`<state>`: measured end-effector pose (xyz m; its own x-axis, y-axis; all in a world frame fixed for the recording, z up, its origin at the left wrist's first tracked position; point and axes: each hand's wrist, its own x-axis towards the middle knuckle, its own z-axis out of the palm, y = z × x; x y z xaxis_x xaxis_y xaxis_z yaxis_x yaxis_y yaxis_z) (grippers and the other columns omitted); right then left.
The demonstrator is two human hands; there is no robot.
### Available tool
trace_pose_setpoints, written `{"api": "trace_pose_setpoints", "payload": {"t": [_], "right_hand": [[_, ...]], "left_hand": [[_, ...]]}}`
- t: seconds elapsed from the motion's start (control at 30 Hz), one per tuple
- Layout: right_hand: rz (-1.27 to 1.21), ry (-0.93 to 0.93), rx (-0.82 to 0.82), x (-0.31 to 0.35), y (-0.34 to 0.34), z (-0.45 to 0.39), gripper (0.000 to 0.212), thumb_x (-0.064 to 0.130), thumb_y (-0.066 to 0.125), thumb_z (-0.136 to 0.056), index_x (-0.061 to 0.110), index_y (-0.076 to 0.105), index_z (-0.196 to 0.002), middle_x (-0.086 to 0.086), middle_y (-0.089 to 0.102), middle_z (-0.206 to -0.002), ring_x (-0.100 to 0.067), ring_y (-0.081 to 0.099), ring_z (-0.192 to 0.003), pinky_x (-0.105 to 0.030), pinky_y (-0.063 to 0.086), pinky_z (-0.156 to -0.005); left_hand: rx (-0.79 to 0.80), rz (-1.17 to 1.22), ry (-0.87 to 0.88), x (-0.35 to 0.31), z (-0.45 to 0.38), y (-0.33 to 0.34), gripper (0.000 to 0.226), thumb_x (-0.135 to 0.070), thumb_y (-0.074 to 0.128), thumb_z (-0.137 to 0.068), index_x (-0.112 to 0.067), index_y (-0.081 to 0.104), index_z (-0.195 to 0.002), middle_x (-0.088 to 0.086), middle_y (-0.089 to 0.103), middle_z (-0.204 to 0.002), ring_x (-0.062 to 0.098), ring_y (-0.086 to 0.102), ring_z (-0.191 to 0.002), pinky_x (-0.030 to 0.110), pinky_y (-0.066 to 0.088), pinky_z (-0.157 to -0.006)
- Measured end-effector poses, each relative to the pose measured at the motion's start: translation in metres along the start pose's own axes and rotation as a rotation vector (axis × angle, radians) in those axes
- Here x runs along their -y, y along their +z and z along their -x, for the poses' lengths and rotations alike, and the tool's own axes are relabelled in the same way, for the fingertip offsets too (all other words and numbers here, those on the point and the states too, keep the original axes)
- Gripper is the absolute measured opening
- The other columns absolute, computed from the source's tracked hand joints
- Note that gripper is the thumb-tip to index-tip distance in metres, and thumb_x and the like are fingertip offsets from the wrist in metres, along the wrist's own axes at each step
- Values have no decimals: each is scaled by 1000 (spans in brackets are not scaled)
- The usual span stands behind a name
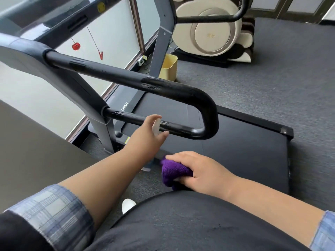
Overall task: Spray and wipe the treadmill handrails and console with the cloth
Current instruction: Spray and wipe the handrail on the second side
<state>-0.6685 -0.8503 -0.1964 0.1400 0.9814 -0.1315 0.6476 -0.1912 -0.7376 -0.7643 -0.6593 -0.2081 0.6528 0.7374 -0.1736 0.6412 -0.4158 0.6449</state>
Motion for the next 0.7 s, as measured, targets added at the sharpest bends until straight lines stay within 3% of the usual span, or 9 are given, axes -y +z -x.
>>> {"api": "trace_pose_setpoints", "payload": {"t": [0.1,0.23,0.37,0.43,0.53,0.63,0.7], "right_hand": [[-88,-71,-209,8,-7,6,56,35,72,-89,35,50,-140,26,50,-134,15,41,-124,-7,30,-103],[-180,-233,-684,25,-27,13,44,46,60,-95,27,51,-133,19,58,-130,4,56,-118,-12,40,-97],[-162,-446,-1031,26,-52,11,40,50,44,-102,31,42,-137,23,49,-135,0,52,-123,-20,36,-105],[-113,-414,-1158,16,-63,4,44,52,38,-104,26,40,-140,10,47,-139,-6,48,-129,-26,33,-110],[-14,-187,-1065,2,-71,-15,65,56,36,-102,10,35,-148,-20,36,-149,-29,34,-142,-46,25,-119],[46,58,-795,1,-67,-33,83,69,46,-88,20,30,-153,-9,33,-155,-20,29,-143,-36,23,-120],[106,118,-782,3,-66,-39,94,74,60,-75,27,30,-151,-4,41,-150,-18,36,-138,-29,28,-112]], "left_hand": [[-117,63,-21,19,16,-14,56,-47,69,-88,-47,39,-134,-15,61,-96,-7,55,-69,27,46,-64],[-215,216,27,18,43,-24,48,-52,70,-81,-55,40,-118,-20,68,-86,1,65,-73,34,52,-69],[-203,218,134,-5,58,-22,37,-62,60,-77,-53,44,-108,-28,65,-90,-4,62,-73,23,41,-59],[-176,217,152,-9,61,-19,34,-57,64,-81,-53,44,-108,-28,64,-92,-4,61,-75,23,41,-61],[-157,210,157,-6,64,-14,35,-46,69,-87,-59,41,-104,-28,62,-94,-4,60,-80,14,39,-61],[-159,209,147,-1,67,-14,40,-43,71,-88,-64,39,-102,-28,62,-93,-4,60,-81,11,40,-60],[-149,227,140,2,69,-15,40,-43,71,-88,-63,40,-104,-26,63,-94,-2,61,-80,13,38,-61]]}}
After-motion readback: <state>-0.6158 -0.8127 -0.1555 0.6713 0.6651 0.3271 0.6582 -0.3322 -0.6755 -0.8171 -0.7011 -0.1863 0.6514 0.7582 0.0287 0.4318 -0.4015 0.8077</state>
